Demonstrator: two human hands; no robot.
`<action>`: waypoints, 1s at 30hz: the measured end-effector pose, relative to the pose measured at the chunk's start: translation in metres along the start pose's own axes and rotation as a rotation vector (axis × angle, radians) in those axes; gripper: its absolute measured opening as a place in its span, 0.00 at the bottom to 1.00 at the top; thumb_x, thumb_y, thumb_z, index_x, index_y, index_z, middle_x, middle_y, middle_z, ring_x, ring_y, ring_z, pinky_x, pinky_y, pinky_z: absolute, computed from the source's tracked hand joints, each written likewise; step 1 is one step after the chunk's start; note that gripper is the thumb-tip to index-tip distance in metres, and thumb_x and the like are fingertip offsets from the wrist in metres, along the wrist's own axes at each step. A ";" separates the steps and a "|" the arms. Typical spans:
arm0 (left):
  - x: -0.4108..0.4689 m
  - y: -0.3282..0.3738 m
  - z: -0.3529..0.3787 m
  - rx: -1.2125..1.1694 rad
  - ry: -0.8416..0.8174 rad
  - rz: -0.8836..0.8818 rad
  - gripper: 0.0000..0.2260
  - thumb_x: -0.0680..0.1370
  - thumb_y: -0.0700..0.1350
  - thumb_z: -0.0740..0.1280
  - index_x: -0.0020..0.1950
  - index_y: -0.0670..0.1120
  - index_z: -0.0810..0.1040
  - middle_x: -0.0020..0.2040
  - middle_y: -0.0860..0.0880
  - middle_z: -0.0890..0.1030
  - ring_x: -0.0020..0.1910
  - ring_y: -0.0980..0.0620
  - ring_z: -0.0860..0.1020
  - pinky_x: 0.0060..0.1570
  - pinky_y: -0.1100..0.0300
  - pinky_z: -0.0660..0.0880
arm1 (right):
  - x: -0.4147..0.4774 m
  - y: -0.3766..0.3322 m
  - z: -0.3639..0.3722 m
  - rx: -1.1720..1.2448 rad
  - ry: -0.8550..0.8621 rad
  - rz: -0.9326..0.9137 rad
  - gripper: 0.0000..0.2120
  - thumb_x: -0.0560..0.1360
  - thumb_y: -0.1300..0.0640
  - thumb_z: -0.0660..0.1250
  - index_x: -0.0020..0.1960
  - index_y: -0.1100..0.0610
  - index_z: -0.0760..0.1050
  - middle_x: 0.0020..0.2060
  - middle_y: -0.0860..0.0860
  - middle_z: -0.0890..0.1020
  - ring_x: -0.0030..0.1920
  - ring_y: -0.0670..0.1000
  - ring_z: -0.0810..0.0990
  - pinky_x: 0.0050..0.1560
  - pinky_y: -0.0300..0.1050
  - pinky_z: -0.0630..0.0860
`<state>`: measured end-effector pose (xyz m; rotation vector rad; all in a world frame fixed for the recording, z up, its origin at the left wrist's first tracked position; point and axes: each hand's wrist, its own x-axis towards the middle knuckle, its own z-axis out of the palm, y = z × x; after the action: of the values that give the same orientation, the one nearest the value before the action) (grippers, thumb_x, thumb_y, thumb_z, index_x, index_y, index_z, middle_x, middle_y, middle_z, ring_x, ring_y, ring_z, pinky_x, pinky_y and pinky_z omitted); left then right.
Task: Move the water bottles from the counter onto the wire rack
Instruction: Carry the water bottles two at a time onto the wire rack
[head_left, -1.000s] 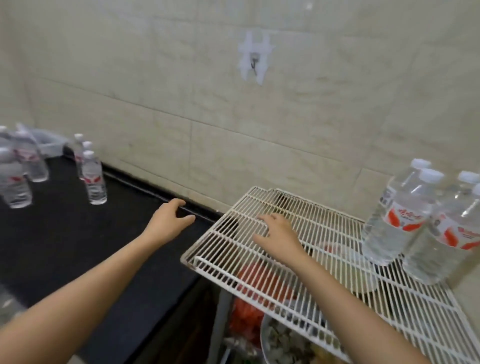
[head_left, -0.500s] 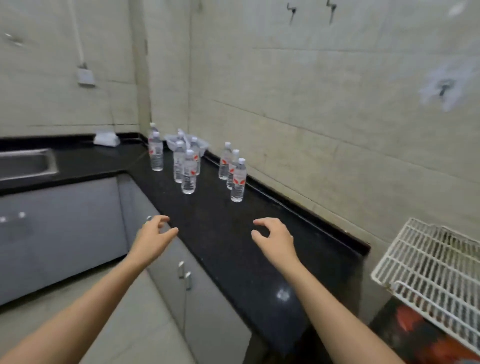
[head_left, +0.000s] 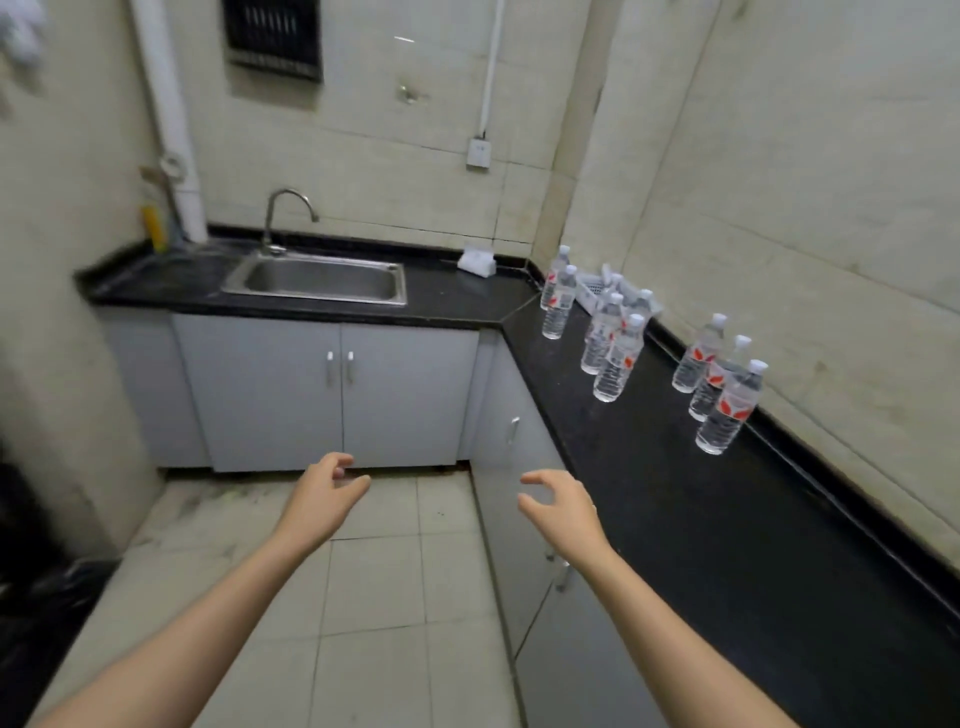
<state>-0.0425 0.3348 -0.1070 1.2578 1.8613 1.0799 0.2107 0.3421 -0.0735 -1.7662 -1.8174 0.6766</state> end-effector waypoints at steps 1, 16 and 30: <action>0.002 -0.002 -0.001 -0.002 0.006 -0.007 0.16 0.74 0.42 0.67 0.59 0.39 0.73 0.59 0.36 0.75 0.57 0.41 0.74 0.57 0.54 0.68 | 0.006 0.000 0.002 0.018 -0.009 0.001 0.14 0.72 0.57 0.64 0.58 0.55 0.75 0.62 0.52 0.75 0.65 0.52 0.70 0.67 0.53 0.64; 0.113 0.076 0.065 0.037 0.056 0.097 0.16 0.76 0.45 0.64 0.63 0.43 0.71 0.62 0.42 0.73 0.59 0.46 0.73 0.54 0.58 0.68 | 0.169 0.041 -0.032 0.124 0.032 -0.047 0.13 0.72 0.58 0.65 0.56 0.56 0.77 0.57 0.55 0.78 0.60 0.54 0.74 0.59 0.48 0.69; 0.209 0.045 0.118 -0.107 0.159 -0.094 0.15 0.74 0.42 0.66 0.59 0.40 0.74 0.57 0.40 0.76 0.50 0.49 0.73 0.53 0.59 0.68 | 0.300 0.045 0.059 0.125 -0.219 -0.092 0.12 0.73 0.59 0.65 0.56 0.58 0.76 0.58 0.56 0.77 0.61 0.53 0.73 0.60 0.42 0.67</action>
<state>0.0047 0.5730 -0.1329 1.0394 1.9304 1.2416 0.1986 0.6436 -0.1421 -1.5684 -1.9390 0.9568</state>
